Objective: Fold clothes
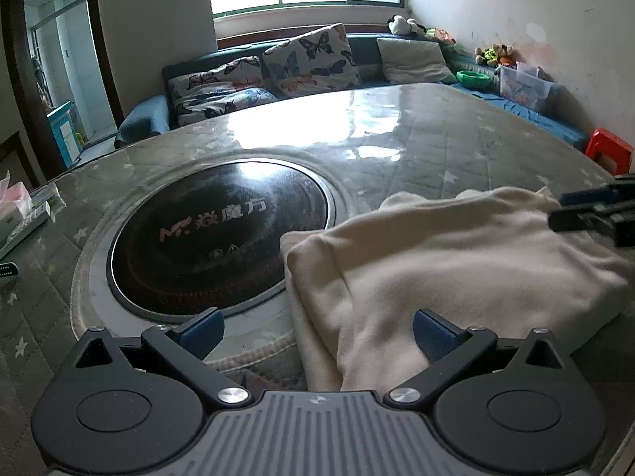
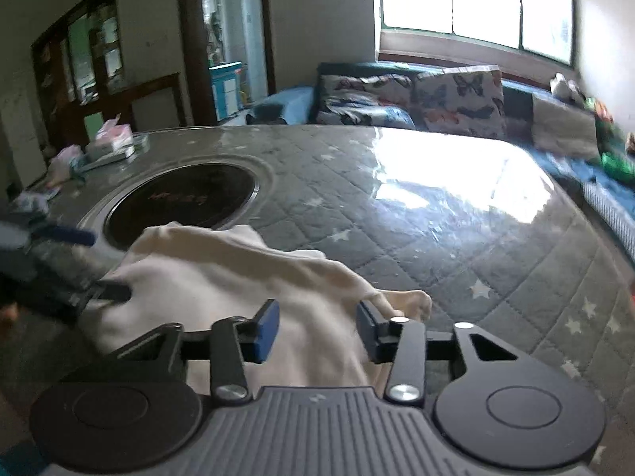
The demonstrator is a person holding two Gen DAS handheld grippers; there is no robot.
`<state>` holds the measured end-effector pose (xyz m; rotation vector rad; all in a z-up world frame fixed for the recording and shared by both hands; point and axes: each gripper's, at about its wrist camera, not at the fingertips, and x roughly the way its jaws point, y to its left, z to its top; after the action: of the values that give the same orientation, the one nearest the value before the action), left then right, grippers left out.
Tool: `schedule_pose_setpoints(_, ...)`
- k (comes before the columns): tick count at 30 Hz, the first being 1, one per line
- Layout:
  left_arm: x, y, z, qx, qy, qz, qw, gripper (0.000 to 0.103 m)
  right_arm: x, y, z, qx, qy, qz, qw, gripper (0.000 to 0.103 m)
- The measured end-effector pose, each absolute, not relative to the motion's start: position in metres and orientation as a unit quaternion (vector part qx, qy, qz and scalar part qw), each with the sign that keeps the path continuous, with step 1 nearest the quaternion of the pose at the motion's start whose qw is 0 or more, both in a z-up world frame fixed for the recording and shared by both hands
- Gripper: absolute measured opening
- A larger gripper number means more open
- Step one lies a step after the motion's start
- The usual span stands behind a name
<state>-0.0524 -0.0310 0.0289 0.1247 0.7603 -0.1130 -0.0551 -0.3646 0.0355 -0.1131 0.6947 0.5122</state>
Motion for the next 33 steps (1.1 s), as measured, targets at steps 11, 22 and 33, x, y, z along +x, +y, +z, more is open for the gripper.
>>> schedule_pose_setpoints(11,-0.032,-0.026,0.034,0.049,0.370,-0.037,0.927,0.103,-0.032,-0.371,0.027,-0.035,0.346,0.231,0.908,0.024)
schedule_pose_setpoints(22,0.020,-0.022,0.024,0.052,0.380,0.020,0.923,0.103,-0.017,-0.355,0.021,-0.049,0.355,0.232,0.904,0.026)
schedule_pose_setpoints(33,0.018,-0.029,0.034,0.036,0.367,0.005,0.930,0.103,-0.018,-0.351,0.028,-0.052,0.342,0.230,0.910,0.039)
